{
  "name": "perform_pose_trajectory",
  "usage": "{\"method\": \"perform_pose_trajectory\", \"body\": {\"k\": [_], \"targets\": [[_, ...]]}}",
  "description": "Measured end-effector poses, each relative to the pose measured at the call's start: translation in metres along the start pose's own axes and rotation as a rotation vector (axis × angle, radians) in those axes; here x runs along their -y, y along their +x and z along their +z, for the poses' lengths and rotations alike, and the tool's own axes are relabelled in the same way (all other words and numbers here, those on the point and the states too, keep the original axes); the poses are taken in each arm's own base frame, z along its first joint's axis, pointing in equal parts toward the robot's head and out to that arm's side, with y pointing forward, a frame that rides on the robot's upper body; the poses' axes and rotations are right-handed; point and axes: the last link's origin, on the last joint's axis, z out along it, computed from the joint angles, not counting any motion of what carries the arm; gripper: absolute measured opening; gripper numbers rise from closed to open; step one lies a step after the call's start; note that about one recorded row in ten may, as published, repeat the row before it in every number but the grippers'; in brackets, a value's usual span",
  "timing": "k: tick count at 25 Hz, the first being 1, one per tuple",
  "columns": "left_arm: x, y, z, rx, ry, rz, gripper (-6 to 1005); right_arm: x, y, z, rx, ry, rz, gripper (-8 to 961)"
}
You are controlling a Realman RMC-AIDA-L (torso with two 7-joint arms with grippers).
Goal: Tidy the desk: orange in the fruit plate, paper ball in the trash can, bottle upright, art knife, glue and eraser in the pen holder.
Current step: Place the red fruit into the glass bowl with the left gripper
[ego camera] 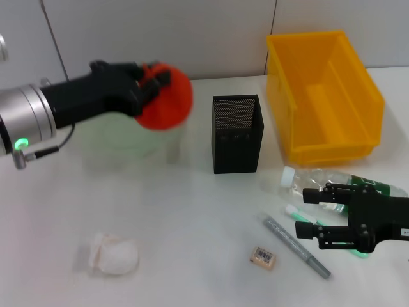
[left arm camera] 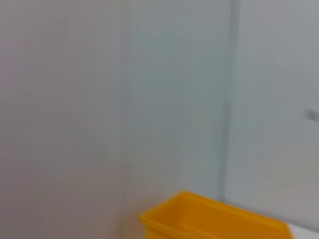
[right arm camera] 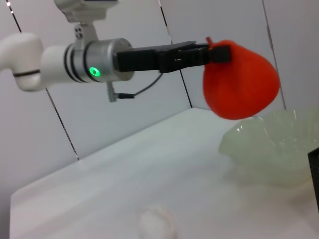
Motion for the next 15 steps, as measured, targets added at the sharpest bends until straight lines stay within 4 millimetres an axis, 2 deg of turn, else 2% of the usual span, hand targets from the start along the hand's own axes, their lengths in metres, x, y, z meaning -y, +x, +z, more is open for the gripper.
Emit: {"method": "perform_pose_trajectory", "body": {"k": [4, 8, 15], "targets": [[0.014, -0.001, 0.006, -0.029, 0.065, -0.023, 190, -0.003, 0.0, 0.001, 0.028, -0.018, 0.014, 762], [0.033, -0.012, 0.022, -0.001, 0.168, -0.028, 208, -0.004, 0.0, 0.001, 0.038, -0.026, 0.017, 762], [0.049, -0.026, 0.035, 0.063, 0.28, -0.009, 240, -0.005, 0.003, 0.001, 0.04, -0.029, 0.031, 762]]}}
